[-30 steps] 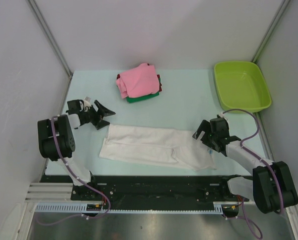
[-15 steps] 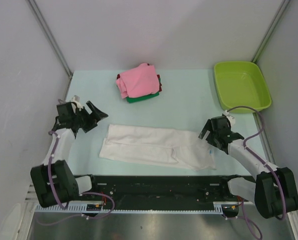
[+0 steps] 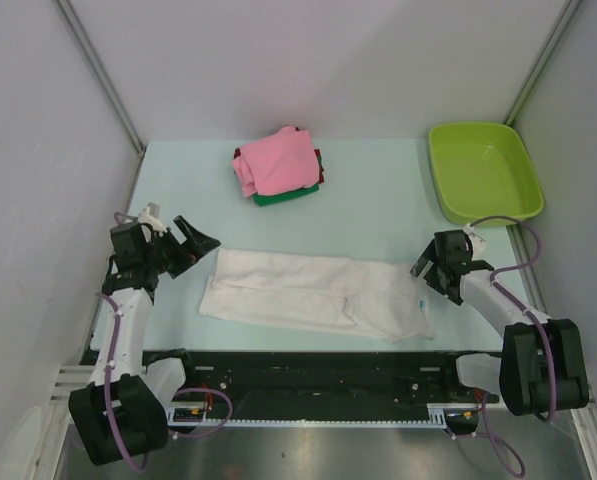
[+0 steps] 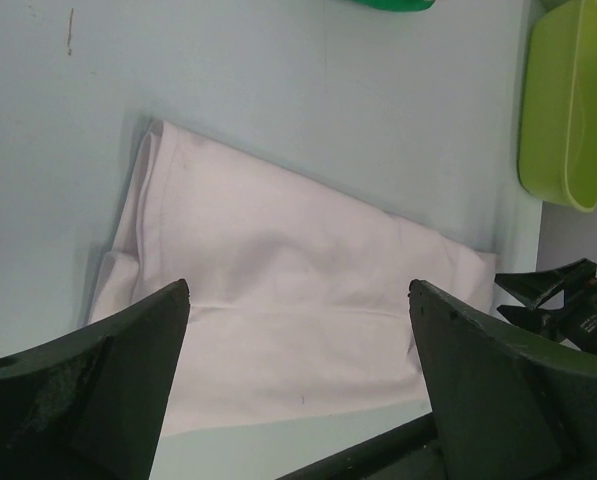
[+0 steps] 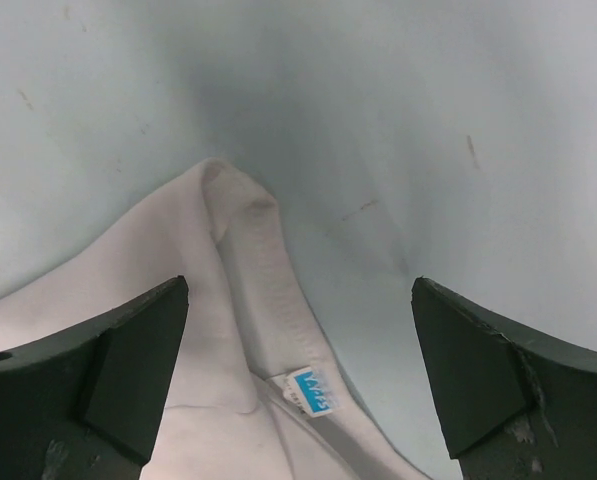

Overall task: Fold and stack the t-shirts
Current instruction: Fold the tshirt

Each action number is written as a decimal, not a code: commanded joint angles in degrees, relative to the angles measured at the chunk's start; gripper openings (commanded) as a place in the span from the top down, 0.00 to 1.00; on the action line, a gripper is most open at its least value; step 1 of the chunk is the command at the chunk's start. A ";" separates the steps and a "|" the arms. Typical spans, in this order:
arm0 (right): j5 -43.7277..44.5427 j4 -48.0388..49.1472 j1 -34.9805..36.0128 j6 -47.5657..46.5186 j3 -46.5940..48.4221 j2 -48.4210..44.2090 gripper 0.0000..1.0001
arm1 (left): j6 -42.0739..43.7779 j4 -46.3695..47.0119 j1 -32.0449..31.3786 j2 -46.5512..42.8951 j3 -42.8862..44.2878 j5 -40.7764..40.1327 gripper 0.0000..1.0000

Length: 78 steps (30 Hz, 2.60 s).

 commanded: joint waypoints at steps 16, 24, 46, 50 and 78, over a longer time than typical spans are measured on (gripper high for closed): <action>-8.54 13.55 -0.37 2.45 1.94 12.72 0.63 | -0.12 2.67 -0.18 -0.12 -0.85 5.68 0.04; -8.46 14.70 -0.37 0.78 4.57 16.76 1.00 | 0.23 1.88 -0.44 -0.29 -0.41 5.15 0.04; -7.40 -5.86 1.47 -5.02 86.89 69.05 1.00 | -1.61 3.45 -1.76 -4.69 -3.75 5.50 0.04; -7.40 -9.38 2.79 -5.90 107.11 81.33 0.97 | -1.35 4.34 -2.20 -4.16 -3.84 5.68 0.04; -11.90 3.99 21.50 3.58 32.55 0.97 0.00 | 0.94 4.78 -4.83 -4.07 -2.78 4.71 0.00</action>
